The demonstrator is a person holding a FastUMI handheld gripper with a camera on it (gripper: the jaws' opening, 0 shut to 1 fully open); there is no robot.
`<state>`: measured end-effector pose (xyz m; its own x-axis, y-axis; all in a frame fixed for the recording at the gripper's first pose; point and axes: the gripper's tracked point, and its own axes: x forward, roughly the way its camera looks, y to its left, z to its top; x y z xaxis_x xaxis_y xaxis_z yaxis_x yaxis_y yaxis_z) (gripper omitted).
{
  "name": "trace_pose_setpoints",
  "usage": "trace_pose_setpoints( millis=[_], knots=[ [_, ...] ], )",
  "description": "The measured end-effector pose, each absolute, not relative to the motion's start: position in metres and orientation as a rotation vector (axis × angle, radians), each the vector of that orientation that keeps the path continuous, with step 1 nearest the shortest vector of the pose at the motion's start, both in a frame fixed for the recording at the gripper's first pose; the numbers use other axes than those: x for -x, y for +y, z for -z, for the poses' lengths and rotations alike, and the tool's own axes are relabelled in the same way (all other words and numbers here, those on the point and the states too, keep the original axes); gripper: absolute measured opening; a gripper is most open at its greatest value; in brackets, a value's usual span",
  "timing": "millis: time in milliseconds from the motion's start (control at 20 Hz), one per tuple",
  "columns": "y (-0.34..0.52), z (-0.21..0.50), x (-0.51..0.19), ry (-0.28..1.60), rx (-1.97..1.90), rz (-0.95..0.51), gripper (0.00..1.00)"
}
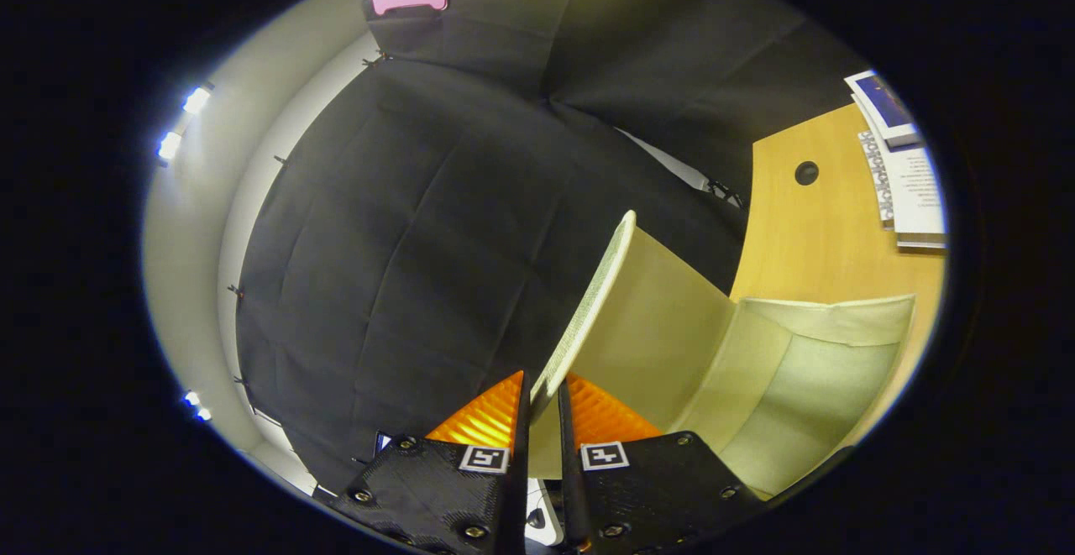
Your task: Open the storage box then place both shoes into the box .Put the left shoe in first, then the right shoe, with the right side of both shoes facing outward in a uniform manner.
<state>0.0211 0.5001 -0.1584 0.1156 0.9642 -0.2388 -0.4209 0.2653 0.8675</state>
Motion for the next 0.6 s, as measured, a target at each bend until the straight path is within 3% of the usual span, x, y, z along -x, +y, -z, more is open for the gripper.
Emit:
trace_pose_setpoints(
  millis=[550, 600],
  knots=[
    [0.570, 0.182, -0.008, 1.027, -0.660, -1.120, 0.17],
    [0.564, 0.180, -0.013, 1.017, -0.665, -1.107, 0.24]
  ],
)
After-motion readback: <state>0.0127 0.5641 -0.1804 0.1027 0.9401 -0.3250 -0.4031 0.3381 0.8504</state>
